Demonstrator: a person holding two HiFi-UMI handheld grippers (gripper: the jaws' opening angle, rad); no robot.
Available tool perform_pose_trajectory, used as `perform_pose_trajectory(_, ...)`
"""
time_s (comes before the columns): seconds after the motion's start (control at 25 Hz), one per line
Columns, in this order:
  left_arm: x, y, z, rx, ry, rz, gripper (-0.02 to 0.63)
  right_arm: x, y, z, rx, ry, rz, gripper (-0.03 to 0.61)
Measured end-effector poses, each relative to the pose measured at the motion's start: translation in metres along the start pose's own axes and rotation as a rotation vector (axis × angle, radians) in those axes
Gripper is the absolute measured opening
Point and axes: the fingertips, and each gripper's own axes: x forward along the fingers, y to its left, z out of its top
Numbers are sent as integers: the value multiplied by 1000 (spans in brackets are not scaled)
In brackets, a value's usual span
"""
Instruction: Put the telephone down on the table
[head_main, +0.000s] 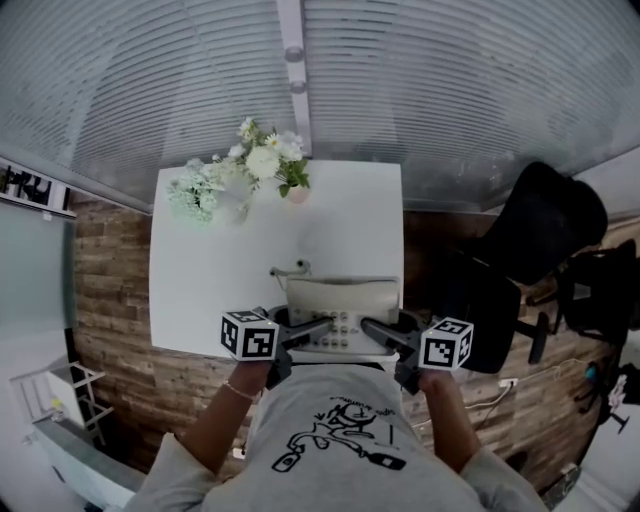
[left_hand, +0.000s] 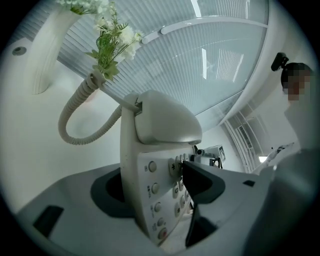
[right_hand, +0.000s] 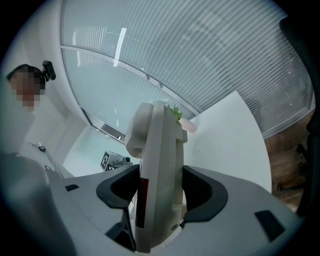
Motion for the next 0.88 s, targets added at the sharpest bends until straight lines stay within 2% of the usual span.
perform_pose_trajectory(0.88,28,65,-32,-66,55,15,291,26,-64,-34,68,56,-25,281)
